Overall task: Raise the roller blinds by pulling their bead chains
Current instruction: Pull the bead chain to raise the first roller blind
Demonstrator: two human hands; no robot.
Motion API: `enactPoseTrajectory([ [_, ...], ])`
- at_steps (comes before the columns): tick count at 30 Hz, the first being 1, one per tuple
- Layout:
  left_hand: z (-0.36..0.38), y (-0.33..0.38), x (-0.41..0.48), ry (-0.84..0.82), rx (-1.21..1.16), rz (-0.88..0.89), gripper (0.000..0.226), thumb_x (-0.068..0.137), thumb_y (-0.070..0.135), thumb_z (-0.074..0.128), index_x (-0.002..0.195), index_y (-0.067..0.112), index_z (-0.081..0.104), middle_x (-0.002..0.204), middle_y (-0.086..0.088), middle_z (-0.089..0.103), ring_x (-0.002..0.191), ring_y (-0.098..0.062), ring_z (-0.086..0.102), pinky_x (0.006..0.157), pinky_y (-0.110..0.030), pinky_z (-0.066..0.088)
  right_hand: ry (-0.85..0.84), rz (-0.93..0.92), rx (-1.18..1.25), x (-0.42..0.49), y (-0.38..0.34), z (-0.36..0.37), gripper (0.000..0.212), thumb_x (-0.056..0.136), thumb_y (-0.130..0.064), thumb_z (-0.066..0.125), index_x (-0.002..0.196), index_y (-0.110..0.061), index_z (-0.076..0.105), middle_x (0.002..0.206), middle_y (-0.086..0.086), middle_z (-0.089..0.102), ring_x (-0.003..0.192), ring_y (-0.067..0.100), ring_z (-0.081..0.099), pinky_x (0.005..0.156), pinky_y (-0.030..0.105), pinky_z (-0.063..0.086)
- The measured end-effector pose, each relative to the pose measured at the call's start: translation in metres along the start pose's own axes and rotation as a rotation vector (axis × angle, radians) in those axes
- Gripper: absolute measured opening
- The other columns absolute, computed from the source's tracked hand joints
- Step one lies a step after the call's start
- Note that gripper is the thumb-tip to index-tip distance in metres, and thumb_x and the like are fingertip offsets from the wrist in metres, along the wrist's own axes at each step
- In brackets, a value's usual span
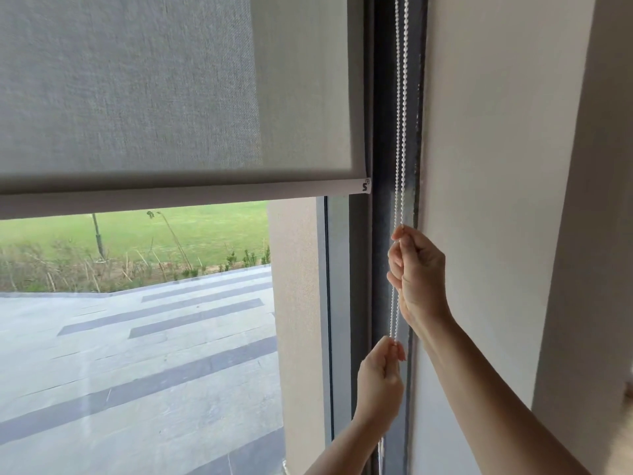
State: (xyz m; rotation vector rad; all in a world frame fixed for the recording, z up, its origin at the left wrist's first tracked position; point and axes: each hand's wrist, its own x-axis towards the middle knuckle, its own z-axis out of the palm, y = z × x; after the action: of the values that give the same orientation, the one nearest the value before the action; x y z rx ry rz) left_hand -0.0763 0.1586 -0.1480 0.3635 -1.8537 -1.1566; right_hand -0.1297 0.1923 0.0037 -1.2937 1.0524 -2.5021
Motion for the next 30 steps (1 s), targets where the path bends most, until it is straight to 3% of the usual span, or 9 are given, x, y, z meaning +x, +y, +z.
enactPoseTrajectory([
  [6,0.002,-0.01,-0.009,-0.029,0.031,-0.037,0.038,0.096,0.005,0.037,0.069,0.029,0.045,0.052,0.012,0.037,0.053,-0.007,0.03,0.051,-0.029,0.023,0.013,0.004,-0.048,-0.011,0.008,-0.009,0.036,0.1,-0.01,0.044,0.076,-0.025,0.066,0.049,-0.008,0.038,0.037,0.004,0.023,0.036,0.014,0.019],
  [12,0.004,-0.009,-0.01,-0.028,0.04,-0.033,0.042,0.094,0.002,0.037,0.068,0.034,0.046,0.052,0.016,0.044,0.051,-0.005,0.033,0.05,-0.024,0.025,0.032,0.007,-0.07,-0.013,0.01,-0.01,0.038,0.1,-0.008,0.042,0.076,-0.025,0.067,0.051,-0.005,0.037,0.038,0.004,0.022,0.037,0.013,0.018],
  [19,0.001,-0.008,-0.003,-0.049,-0.051,-0.013,0.04,0.096,0.002,0.036,0.071,0.031,0.05,0.053,0.012,0.036,0.05,-0.008,0.028,0.048,-0.027,0.021,0.074,-0.013,-0.141,0.003,0.016,-0.01,0.039,0.1,-0.01,0.042,0.075,-0.027,0.065,0.053,-0.005,0.035,0.04,0.006,0.022,0.038,0.015,0.019],
  [22,-0.005,-0.006,0.003,-0.119,-0.072,-0.005,0.035,0.101,0.007,0.036,0.084,0.028,0.058,0.058,0.007,0.04,0.047,-0.012,0.031,0.047,-0.027,0.023,0.074,-0.024,-0.272,0.018,0.016,-0.015,0.032,0.1,-0.012,0.042,0.079,-0.022,0.064,0.052,-0.008,0.039,0.04,0.005,0.027,0.037,0.017,0.024],
  [24,-0.015,-0.003,0.01,-0.149,-0.005,0.04,0.032,0.101,0.007,0.038,0.104,0.03,0.061,0.082,0.006,0.053,0.056,-0.012,0.051,0.052,-0.022,0.041,0.05,-0.028,-0.426,0.03,0.014,-0.02,0.027,0.1,-0.013,0.043,0.087,-0.017,0.066,0.053,-0.01,0.048,0.039,0.003,0.035,0.038,0.018,0.03],
  [26,-0.031,0.004,0.022,-0.142,0.094,0.113,0.034,0.1,0.01,0.043,0.128,0.027,0.051,0.119,0.008,0.05,0.085,-0.002,0.061,0.074,-0.011,0.047,0.007,-0.003,-0.551,0.044,0.007,-0.026,0.021,0.098,-0.017,0.047,0.103,-0.012,0.067,0.07,-0.007,0.064,0.048,0.001,0.052,0.047,0.018,0.043],
  [27,-0.042,0.01,0.029,-0.13,0.14,0.141,0.038,0.1,0.014,0.045,0.136,0.025,0.044,0.129,0.009,0.044,0.096,0.002,0.059,0.081,-0.009,0.046,-0.018,0.019,-0.589,0.051,0.004,-0.028,0.022,0.097,-0.02,0.05,0.113,-0.013,0.065,0.088,-0.004,0.07,0.066,0.0,0.062,0.06,0.019,0.05],
  [29,-0.067,0.027,0.046,-0.076,0.209,0.191,0.044,0.1,0.021,0.048,0.142,0.023,0.037,0.139,0.004,0.038,0.11,-0.003,0.057,0.09,-0.019,0.047,-0.065,0.033,-0.67,0.062,-0.004,-0.029,0.037,0.095,-0.032,0.054,0.129,-0.018,0.054,0.123,0.003,0.064,0.105,0.01,0.061,0.091,0.03,0.049],
  [30,-0.08,0.038,0.053,-0.045,0.219,0.211,0.044,0.099,0.024,0.048,0.142,0.022,0.038,0.142,0.001,0.037,0.112,-0.008,0.057,0.092,-0.027,0.048,-0.079,0.019,-0.703,0.067,-0.009,-0.027,0.045,0.095,-0.037,0.054,0.135,-0.02,0.049,0.132,0.004,0.058,0.115,0.014,0.056,0.099,0.034,0.045],
])
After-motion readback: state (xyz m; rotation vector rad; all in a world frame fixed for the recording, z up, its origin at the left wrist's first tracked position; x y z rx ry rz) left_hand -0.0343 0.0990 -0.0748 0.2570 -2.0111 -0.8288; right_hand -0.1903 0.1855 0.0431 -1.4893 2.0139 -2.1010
